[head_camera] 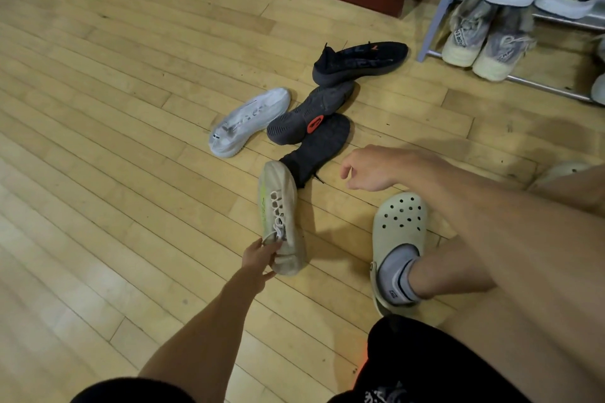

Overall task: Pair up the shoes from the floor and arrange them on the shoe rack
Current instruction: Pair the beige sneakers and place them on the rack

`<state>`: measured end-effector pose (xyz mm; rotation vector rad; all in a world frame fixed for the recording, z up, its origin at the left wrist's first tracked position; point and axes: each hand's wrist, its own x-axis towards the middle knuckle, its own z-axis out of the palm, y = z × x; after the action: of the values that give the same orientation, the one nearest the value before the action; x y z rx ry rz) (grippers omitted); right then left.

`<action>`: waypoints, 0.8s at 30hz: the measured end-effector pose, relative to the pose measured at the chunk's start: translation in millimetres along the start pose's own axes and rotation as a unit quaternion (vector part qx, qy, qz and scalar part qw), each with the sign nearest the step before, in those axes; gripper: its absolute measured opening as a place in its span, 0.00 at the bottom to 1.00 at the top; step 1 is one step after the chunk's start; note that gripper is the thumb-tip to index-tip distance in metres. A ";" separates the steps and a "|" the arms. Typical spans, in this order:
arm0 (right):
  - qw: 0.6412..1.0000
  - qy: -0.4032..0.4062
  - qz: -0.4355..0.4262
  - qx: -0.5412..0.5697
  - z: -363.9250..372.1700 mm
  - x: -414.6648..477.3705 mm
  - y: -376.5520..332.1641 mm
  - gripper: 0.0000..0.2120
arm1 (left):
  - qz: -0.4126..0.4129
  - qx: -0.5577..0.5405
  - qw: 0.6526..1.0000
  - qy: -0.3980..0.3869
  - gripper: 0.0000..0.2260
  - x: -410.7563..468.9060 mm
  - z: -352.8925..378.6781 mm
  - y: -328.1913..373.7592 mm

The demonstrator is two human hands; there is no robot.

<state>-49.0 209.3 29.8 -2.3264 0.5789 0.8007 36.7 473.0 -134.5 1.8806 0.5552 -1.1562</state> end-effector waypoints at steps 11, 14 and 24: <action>1.000 -0.009 -0.013 -0.023 -2.2 8.3 -4.8 0.16 | 0.044 0.119 0.991 -0.040 0.33 -2.4 22.3 4.5; 1.000 -0.009 -0.014 -0.022 -1.5 6.9 -6.2 0.16 | 0.072 0.129 0.989 -0.020 0.33 -7.9 24.6 -0.2; 0.993 0.000 0.012 0.115 -15.8 -13.2 -13.5 0.12 | 0.212 -0.002 0.971 -0.108 0.28 -92.3 -24.0 97.0</action>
<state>-44.6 211.2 53.9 -2.1124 0.6625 0.7058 74.6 444.6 -7.0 1.7304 0.0275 -1.0500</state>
